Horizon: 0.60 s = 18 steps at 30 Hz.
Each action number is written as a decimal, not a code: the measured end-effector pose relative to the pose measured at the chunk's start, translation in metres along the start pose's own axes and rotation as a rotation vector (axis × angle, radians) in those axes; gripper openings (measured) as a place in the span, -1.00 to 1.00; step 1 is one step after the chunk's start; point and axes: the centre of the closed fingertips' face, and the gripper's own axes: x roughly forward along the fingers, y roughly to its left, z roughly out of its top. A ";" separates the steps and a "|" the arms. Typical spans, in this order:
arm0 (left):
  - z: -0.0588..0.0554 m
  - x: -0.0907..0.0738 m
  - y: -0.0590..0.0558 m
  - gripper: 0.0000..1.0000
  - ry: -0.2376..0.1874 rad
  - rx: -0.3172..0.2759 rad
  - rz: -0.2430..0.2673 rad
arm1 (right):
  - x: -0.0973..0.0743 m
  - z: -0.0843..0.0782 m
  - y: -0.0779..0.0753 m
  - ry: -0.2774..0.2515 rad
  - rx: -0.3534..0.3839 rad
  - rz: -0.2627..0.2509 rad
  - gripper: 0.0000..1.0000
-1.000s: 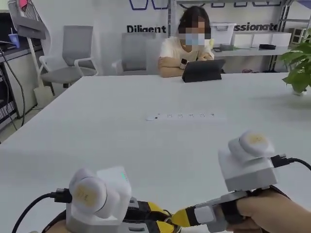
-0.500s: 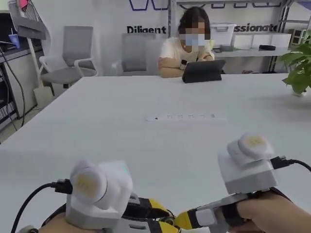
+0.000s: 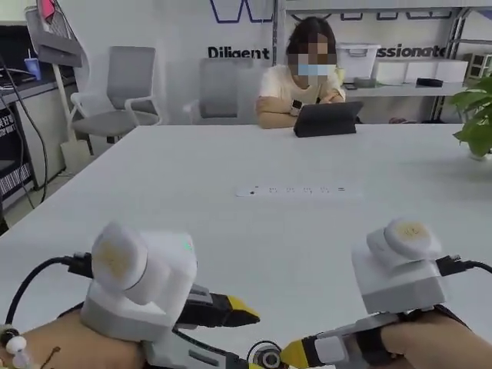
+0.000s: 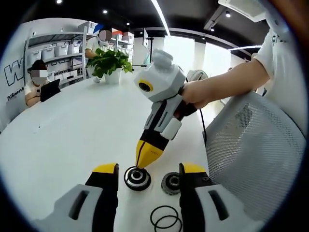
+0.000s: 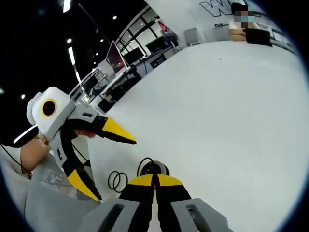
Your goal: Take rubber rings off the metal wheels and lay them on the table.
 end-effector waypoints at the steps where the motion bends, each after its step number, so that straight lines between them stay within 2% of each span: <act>1: 0.003 -0.002 0.000 -0.05 -0.001 0.003 -0.002 | 0.000 0.000 0.000 -0.002 0.000 0.000 -1.00; 6: 0.017 -0.018 -0.002 0.14 -0.025 0.021 0.002 | -0.002 0.003 -0.001 -0.011 0.007 0.002 -1.00; 13: 0.027 -0.047 -0.002 0.34 -0.046 0.047 0.037 | -0.003 0.006 0.002 -0.021 0.007 0.007 -1.00; 18: 0.029 -0.068 -0.004 0.48 -0.055 0.066 0.065 | -0.005 0.009 0.003 -0.029 0.004 0.010 -1.00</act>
